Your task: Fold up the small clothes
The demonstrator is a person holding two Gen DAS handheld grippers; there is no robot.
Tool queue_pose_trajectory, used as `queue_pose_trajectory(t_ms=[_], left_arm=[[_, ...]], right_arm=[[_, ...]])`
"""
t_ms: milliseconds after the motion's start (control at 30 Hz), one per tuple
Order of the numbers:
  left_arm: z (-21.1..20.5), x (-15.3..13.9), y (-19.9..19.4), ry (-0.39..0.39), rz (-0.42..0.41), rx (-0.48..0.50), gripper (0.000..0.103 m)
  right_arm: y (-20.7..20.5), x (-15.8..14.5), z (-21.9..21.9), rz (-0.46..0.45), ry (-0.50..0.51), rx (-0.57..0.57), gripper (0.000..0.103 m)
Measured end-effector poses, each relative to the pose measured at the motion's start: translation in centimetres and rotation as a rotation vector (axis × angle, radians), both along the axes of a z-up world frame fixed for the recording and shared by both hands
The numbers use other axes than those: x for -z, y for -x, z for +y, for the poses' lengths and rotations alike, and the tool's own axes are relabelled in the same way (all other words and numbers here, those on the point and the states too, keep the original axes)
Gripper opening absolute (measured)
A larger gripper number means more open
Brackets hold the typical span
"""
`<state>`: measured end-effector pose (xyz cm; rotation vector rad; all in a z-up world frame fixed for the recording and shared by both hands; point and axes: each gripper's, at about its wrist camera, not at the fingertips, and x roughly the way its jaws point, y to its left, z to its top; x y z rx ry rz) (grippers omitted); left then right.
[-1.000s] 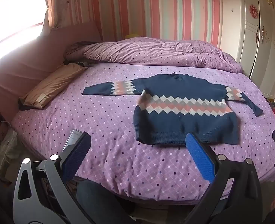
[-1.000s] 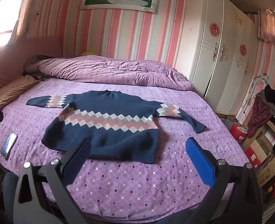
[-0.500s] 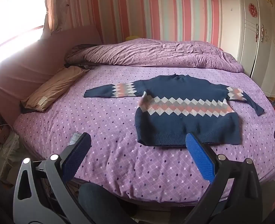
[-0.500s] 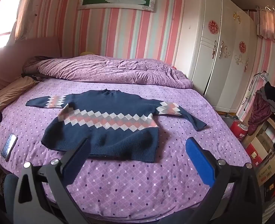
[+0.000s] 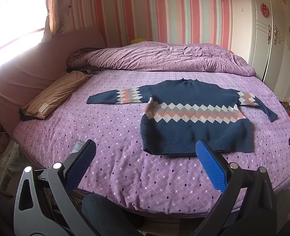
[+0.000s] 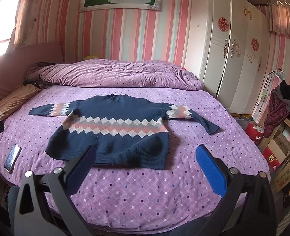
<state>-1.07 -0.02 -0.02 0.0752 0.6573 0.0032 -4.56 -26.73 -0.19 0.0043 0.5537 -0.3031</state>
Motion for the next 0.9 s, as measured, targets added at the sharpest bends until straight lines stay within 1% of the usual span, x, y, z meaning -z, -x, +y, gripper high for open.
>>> queue_pose_trajectory(t_ms=[100, 133, 167, 533, 600, 733, 900], left_arm=[[0.0, 0.3, -0.1, 0.0, 0.0, 0.001, 0.1], [-0.4, -0.3, -0.3, -0.002, 0.003, 0.003, 0.1], [-0.3, -0.3, -0.3, -0.002, 0.005, 0.002, 0.1], [-0.7, -0.4, -1.0, -0.015, 0.009, 0.007, 0.1], [-0.9, -0.4, -1.2, -0.02, 0.008, 0.006, 0.1], [-0.8, -0.5, -1.9, -0.004, 0.013, 0.009, 0.1], [-0.8, -0.5, -2.5, -0.015, 0.007, 0.002, 0.1]], right_arm=[[0.1, 0.0, -0.2, -0.008, -0.014, -0.005, 0.102], [0.1, -0.1, -0.2, -0.009, -0.017, -0.006, 0.102], [0.1, 0.0, -0.2, -0.01, -0.019, -0.006, 0.102], [-0.2, 0.0, -0.4, -0.003, -0.015, -0.006, 0.102], [-0.6, 0.0, -0.4, 0.001, -0.011, -0.009, 0.102], [-1.3, -0.1, -0.4, 0.003, -0.003, -0.015, 0.102], [-1.9, -0.2, -0.4, 0.001, 0.0, -0.018, 0.102]])
